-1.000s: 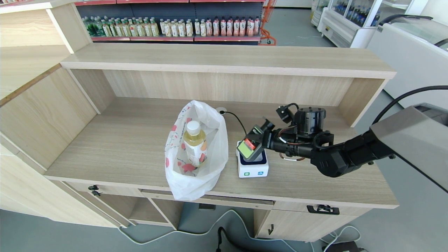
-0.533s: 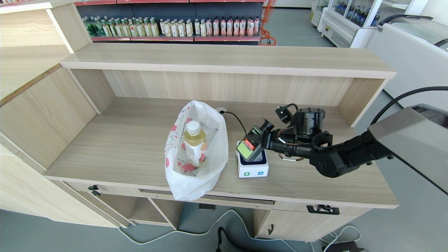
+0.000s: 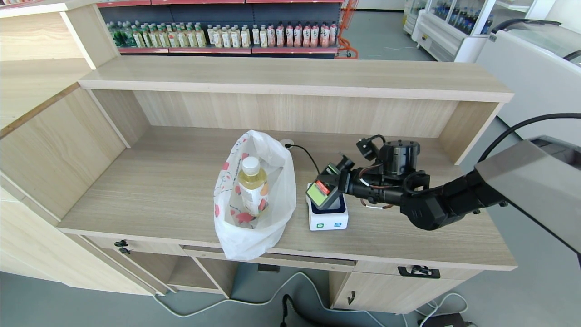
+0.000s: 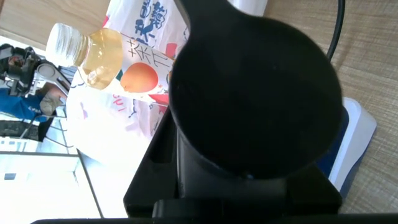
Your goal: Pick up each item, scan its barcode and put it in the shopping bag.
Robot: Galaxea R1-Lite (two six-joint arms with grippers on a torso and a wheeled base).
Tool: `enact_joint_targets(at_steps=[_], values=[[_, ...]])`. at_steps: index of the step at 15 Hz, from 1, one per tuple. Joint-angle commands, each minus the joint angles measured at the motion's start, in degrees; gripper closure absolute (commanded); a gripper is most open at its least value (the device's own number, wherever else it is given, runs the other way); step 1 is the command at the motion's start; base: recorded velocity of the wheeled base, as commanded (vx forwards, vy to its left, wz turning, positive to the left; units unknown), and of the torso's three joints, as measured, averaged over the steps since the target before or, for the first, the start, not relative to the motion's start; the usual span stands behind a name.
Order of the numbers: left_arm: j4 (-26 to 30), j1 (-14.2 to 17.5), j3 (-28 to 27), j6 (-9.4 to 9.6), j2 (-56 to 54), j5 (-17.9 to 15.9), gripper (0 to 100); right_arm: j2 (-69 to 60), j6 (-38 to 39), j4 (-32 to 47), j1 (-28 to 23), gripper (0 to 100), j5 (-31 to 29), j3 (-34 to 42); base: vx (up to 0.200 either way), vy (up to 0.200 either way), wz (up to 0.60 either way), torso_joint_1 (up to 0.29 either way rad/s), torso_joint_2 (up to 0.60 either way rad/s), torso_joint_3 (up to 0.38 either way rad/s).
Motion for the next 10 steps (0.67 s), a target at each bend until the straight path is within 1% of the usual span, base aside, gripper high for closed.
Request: enact_joint_targets(at_steps=[1, 3, 6, 7, 9, 10], values=[[0.0, 0.0, 0.0, 0.0, -0.02, 0.0, 0, 0.07, 0.0, -0.07, 0.03, 100, -0.01, 0.06, 0.0, 0.0, 0.0, 0.0, 0.0, 0.0], [0.0, 0.0, 0.0, 0.0, -0.02, 0.0, 0, -0.63, 0.0, -0.07, 0.03, 100, -0.01, 0.24, 0.0, 0.0, 0.0, 0.0, 0.0, 0.0], [0.0, 0.0, 0.0, 0.0, -0.02, 0.0, 0, -7.4, -0.7, 0.02, -1.03, 100, -0.71, 1.56, 0.0, 0.0, 0.0, 0.0, 0.0, 0.0], [0.0, 0.0, 0.0, 0.17, -0.02, 0.0, 0, -10.56, -5.8, 0.29, -3.23, 100, -1.86, 3.23, 0.0, 0.0, 0.0, 0.0, 0.0, 0.0], [0.0, 0.0, 0.0, 0.26, -0.02, 0.0, 0, -14.96, -27.33, -1.56, -8.94, 100, -7.57, 9.73, 0.0, 0.0, 0.0, 0.0, 0.0, 0.0], [0.0, 0.0, 0.0, 0.26, -0.02, 0.0, 0, -15.57, -31.72, -4.28, -10.35, 100, -8.27, 11.31, 0.0, 0.0, 0.0, 0.0, 0.0, 0.0]])
